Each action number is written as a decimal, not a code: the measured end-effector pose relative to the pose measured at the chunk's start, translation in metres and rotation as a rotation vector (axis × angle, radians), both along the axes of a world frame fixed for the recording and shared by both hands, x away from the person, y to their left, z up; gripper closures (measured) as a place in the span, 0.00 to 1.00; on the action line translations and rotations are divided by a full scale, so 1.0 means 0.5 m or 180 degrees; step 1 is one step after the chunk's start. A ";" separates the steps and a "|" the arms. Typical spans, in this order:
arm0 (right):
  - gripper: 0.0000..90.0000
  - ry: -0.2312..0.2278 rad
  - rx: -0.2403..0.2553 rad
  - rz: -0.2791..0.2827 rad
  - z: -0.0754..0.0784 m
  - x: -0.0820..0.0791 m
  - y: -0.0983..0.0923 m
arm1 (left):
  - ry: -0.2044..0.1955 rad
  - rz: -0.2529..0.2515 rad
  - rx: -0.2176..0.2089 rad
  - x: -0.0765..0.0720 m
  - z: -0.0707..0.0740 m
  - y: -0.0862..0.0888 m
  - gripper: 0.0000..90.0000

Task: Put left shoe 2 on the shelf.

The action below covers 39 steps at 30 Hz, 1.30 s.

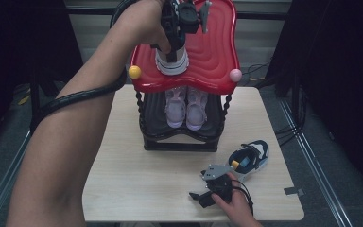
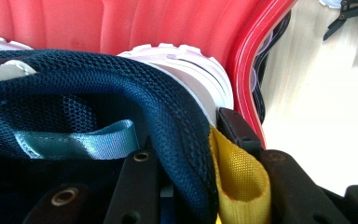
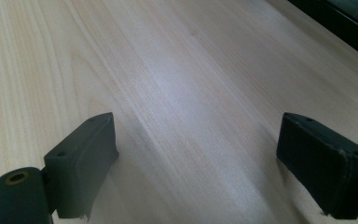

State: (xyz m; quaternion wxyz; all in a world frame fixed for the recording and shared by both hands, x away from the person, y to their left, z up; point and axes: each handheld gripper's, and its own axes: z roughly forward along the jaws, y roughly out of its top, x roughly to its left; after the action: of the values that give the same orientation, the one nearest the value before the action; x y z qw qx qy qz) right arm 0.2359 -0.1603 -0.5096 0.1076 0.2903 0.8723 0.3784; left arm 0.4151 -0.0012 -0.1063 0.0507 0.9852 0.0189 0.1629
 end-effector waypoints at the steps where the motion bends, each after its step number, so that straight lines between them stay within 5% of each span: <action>1: 0.13 -0.0001 0.0000 0.0000 0.000 0.000 0.000 | -0.0010 0.0011 -0.0006 -0.001 0.000 0.000 0.77; 18: 0.13 0.0003 0.0001 0.0001 0.000 0.000 0.000 | -0.0030 0.0036 -0.0016 0.004 0.004 0.004 0.71; 23: 0.13 0.0003 0.0001 0.0001 0.000 0.000 0.000 | -0.0058 0.0116 -0.0140 0.005 0.009 0.008 0.63; 28: 0.13 0.0001 0.0002 0.0003 0.000 0.000 0.000 | 0.0066 0.0183 -0.0270 0.009 0.009 0.012 0.54; 39: 0.13 0.0004 0.0001 -0.0001 0.000 0.000 0.000 | 0.0098 0.0288 -0.0418 0.008 0.015 0.023 0.48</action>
State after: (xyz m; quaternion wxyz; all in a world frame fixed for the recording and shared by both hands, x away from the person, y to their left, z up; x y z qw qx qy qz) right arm 0.2358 -0.1603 -0.5096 0.1070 0.2908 0.8723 0.3784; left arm 0.4190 0.0104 -0.0989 0.1075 0.9802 0.0748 0.1483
